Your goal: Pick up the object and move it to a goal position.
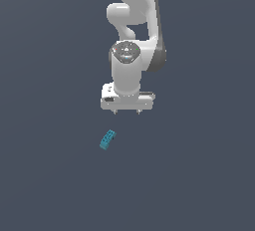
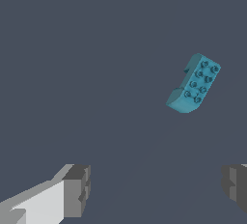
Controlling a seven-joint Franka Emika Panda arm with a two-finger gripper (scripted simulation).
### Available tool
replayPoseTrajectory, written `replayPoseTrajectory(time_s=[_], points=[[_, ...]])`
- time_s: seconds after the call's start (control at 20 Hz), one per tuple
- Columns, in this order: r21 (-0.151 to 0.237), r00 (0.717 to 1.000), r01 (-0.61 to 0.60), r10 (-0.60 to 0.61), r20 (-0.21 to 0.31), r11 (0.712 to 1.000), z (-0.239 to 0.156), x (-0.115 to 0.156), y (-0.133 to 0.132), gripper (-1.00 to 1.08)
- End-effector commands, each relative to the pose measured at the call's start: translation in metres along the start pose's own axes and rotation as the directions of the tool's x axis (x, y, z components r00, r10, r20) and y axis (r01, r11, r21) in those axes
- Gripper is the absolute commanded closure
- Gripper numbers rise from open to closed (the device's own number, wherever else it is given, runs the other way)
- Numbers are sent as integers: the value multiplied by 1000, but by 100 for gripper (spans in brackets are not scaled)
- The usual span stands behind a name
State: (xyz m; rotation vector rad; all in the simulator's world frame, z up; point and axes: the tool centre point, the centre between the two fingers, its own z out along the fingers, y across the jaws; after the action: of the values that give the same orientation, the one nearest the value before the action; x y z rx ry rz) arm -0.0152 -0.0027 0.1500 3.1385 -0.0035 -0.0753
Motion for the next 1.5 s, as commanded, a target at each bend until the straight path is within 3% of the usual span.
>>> replayPoseTrajectory(time_s=[0.0,0.4,0.75,1.15,1.45], points=[[0,1000,0,0,0,1000,0,0,0,-92],[7,999,45,-45,-28,999,-24,8,-21,-92],[8,999,25,-24,-28,1000,-21,11,-17,-92],[18,993,-111,111,-30,994,2,30,8,-92],[25,957,-287,288,-34,958,34,52,44,-92]])
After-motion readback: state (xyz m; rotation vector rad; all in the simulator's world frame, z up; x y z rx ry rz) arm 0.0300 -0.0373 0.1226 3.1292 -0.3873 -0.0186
